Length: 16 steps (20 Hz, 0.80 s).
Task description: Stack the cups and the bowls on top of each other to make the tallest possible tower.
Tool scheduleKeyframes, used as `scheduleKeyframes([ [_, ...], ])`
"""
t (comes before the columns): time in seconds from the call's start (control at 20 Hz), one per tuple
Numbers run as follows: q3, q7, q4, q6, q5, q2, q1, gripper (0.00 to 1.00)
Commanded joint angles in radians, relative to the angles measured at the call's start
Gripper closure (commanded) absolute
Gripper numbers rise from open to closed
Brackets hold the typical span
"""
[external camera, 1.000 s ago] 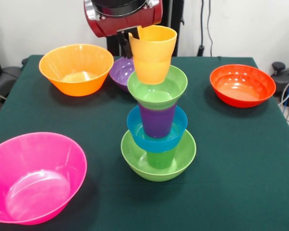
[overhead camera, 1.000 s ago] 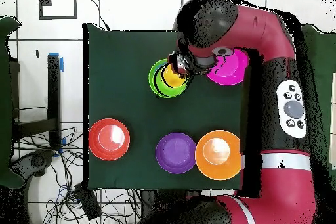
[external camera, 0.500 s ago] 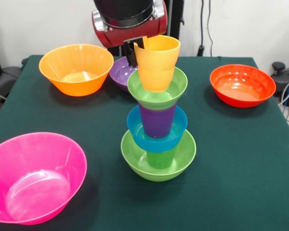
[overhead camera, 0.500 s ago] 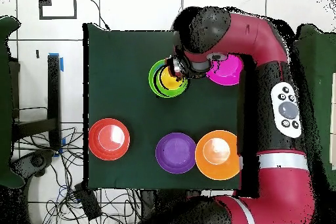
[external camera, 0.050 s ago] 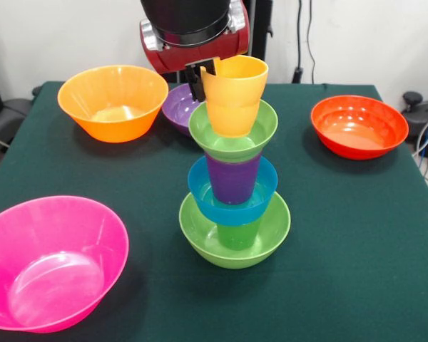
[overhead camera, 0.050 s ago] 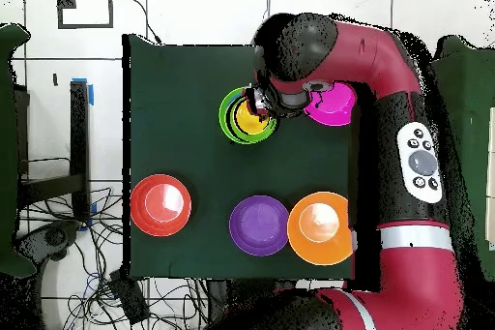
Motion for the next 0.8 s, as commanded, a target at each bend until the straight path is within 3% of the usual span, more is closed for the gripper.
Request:
scheduleKeyframes([
  [0.05, -0.027, 0.029, 0.082, -0.064, -0.043, -0.007, 0.018, 1.00],
  [0.8, -0.032, 0.028, 0.105, -0.111, -0.042, -0.009, 0.017, 1.00],
])
